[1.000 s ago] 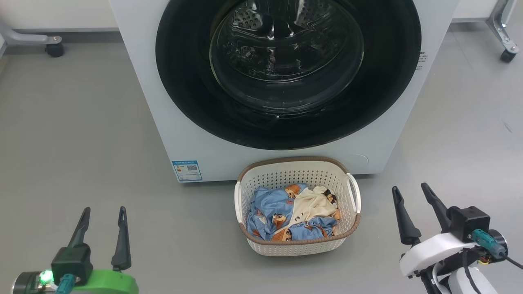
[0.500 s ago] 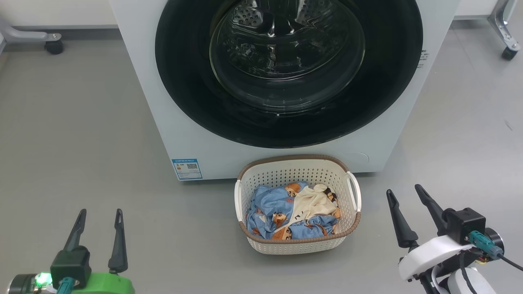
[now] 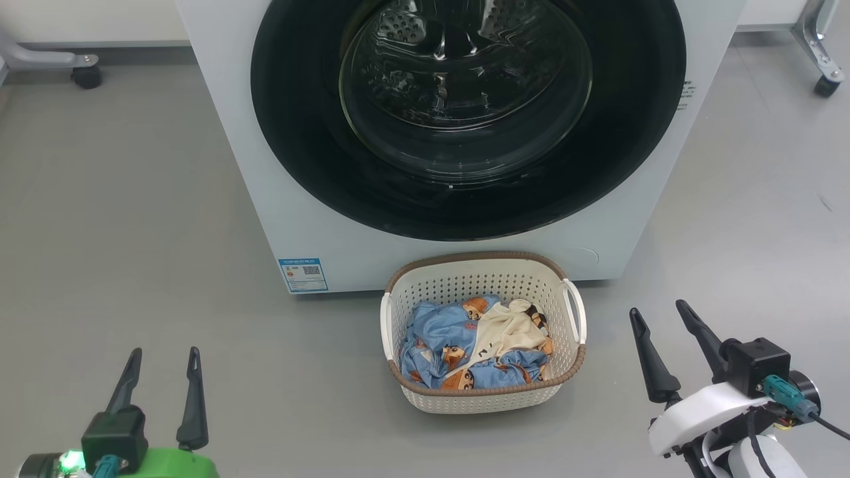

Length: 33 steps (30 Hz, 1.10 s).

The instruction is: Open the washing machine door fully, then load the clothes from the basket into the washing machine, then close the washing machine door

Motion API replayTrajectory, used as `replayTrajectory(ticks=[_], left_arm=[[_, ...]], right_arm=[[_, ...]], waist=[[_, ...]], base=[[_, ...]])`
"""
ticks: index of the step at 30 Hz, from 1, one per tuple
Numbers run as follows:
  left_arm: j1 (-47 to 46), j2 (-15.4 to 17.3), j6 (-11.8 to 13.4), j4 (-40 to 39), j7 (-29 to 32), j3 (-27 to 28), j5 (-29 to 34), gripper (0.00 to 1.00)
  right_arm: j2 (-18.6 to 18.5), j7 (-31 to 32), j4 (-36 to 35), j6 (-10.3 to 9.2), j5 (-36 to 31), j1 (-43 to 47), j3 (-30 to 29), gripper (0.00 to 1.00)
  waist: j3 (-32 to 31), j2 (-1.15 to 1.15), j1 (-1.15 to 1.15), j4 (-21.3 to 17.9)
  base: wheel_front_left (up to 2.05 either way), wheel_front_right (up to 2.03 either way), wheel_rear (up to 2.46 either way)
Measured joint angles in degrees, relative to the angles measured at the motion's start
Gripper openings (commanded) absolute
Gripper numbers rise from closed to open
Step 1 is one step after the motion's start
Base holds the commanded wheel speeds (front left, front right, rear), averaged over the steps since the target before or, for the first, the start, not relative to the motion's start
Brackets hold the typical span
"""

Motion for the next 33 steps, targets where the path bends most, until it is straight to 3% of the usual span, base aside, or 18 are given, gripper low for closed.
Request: replayTrajectory(ticks=[17, 33], left_arm=[[0.0, -0.27, -0.66, 0.49, -0.01, 1.77, -0.01, 1.0], [-0.01, -0.62, -1.35, 0.48, -0.01, 2.63, 0.35, 1.0]], right_arm=[[0.27, 0.0, 0.15, 0.0, 0.0, -0.01, 0.0, 1.0], [0.31, 0.0, 0.24, 0.0, 0.0, -0.01, -0.01, 1.0]], waist=[[-0.24, 0.0, 0.0, 0.0], [-0.14, 0.0, 0.0, -0.18]], base=[[0.27, 0.27, -0.54], [0.67, 0.67, -1.34]])
